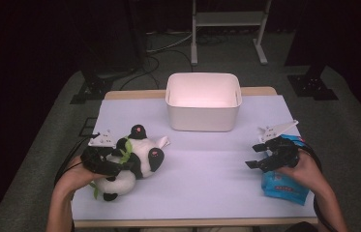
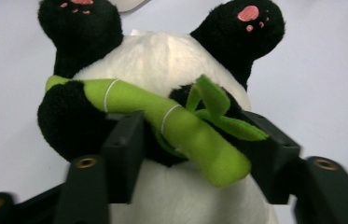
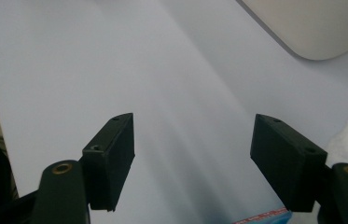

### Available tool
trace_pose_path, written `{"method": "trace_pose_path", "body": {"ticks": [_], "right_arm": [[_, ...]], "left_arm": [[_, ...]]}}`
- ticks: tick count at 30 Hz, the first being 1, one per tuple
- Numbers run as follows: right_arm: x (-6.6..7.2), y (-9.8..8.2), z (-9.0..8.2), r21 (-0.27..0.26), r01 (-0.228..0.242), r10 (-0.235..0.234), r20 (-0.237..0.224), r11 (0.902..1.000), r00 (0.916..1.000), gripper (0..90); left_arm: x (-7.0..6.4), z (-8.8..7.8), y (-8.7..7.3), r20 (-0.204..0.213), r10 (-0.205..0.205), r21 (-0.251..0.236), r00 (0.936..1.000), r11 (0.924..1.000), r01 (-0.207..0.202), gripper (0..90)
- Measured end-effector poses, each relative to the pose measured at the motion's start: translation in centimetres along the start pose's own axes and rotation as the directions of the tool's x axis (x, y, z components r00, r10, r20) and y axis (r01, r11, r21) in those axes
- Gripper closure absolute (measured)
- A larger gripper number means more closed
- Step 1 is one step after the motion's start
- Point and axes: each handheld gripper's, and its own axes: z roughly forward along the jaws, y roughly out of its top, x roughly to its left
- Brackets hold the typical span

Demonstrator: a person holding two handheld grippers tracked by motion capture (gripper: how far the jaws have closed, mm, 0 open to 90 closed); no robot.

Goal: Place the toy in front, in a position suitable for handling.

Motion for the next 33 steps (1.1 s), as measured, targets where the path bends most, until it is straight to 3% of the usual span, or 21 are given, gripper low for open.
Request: {"method": "trace_pose_path", "body": {"ticks": [1,5,8,12,17,23,33], "right_arm": [[0.0,0.0,0.0,-0.002,0.000,0.000,0.002,1.0000,1.0000,29.3],[-0.1,-0.2,-0.3,-0.005,0.000,0.000,0.006,1.0000,1.0000,29.3],[-0.1,-0.3,-0.5,-0.009,-0.003,0.003,-0.002,1.0000,1.0000,29.3],[0.1,-0.2,-0.6,-0.015,0.004,-0.004,-0.011,0.9999,0.9999,29.4],[-0.2,-0.3,-0.7,-0.021,-0.003,0.003,-0.014,0.9998,0.9999,29.3],[-0.5,-0.6,-0.6,-0.013,-0.011,0.011,-0.012,0.9998,0.9999,29.4],[-0.7,-0.8,-0.5,-0.015,-0.020,0.020,-0.012,0.9997,0.9997,29.3]], "left_arm": [[0.0,0.0,0.0,-0.004,0.002,0.002,1.0000,1.0000,-0.002,47.0],[0.1,-0.5,0.3,-0.014,0.013,-0.014,0.9998,0.9998,-0.013,65.1],[0.2,-0.9,0.4,-0.015,0.013,-0.029,0.9998,0.9995,-0.014,73.0],[0.7,-1.1,0.3,-0.002,0.006,-0.041,1.0000,0.9991,-0.006,73.7],[0.9,-1.3,0.5,-0.017,-0.007,-0.044,0.9998,0.9990,0.006,75.0],[1.3,-1.7,1.5,-0.031,-0.015,-0.013,0.9994,0.9998,0.014,75.8],[1.0,-2.2,2.5,-0.019,-0.006,-0.018,0.9998,0.9998,0.005,76.1]]}}
